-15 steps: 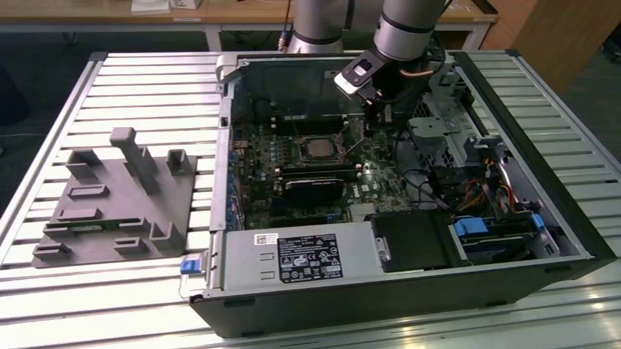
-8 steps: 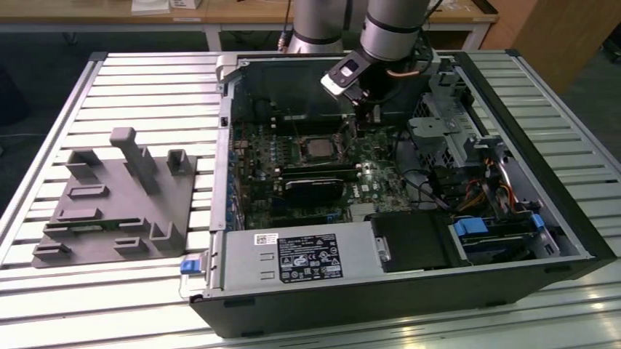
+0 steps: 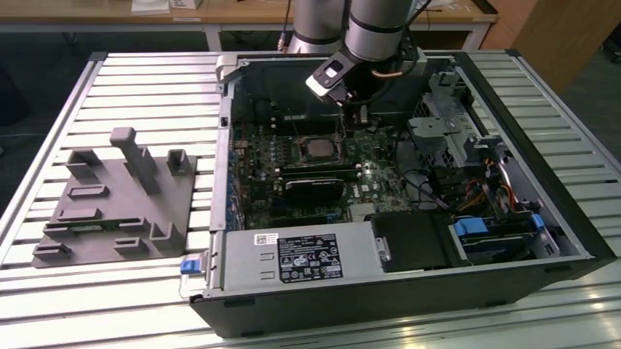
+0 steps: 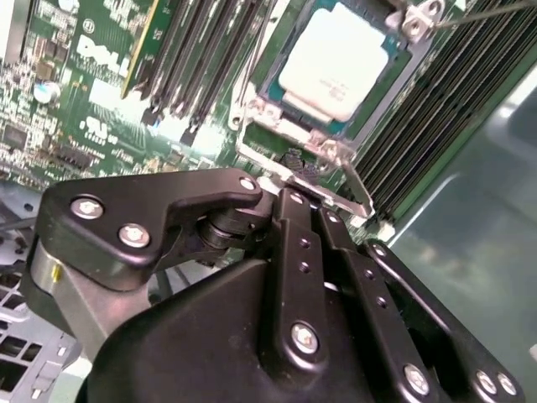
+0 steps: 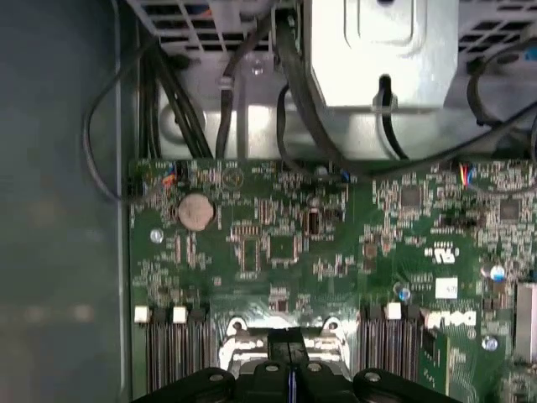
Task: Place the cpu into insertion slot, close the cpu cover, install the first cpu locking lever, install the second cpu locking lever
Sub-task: 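Close the cpu cover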
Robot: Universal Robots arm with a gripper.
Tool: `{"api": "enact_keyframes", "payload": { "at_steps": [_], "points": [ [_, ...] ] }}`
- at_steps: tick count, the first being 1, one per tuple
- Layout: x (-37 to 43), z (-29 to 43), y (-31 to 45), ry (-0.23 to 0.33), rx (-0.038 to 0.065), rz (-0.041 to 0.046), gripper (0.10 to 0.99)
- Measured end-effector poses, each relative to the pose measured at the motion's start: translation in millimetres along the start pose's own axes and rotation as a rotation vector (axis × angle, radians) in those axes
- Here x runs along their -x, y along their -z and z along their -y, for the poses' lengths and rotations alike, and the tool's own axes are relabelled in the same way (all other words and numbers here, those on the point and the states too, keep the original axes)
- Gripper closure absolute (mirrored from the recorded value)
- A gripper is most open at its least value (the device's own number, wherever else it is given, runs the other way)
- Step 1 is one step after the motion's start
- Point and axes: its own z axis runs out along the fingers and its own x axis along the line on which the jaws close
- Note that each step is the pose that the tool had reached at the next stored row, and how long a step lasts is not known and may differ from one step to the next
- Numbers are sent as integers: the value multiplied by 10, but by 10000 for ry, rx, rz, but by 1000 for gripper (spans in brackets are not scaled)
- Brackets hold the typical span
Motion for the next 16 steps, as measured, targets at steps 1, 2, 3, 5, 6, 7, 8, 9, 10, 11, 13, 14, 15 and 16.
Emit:
{"api": "enact_keyframes", "payload": {
  "at_steps": [1,2,3,5,6,7,8,9,10,11,13,14,15,16],
  "points": [
    [0,15,-2,3,10,-2,980],
    [0,27,-4,9,14,-2,980],
    [1,38,-5,15,18,0,980],
    [1,58,-7,21,21,1,980],
    [1,64,-7,24,21,2,980],
    [1,70,-8,26,21,2,980],
    [1,79,-9,28,22,2,980],
    [1,93,-11,29,27,1,980],
    [1,113,-14,32,34,0,980],
    [2,140,-17,37,44,-1,980],
    [3,197,-27,43,65,-5,980],
    [4,224,-35,46,75,-9,980],
    [5,247,-46,50,86,-17,980],
    [7,269,-58,55,95,-22,980]
  ]
}}
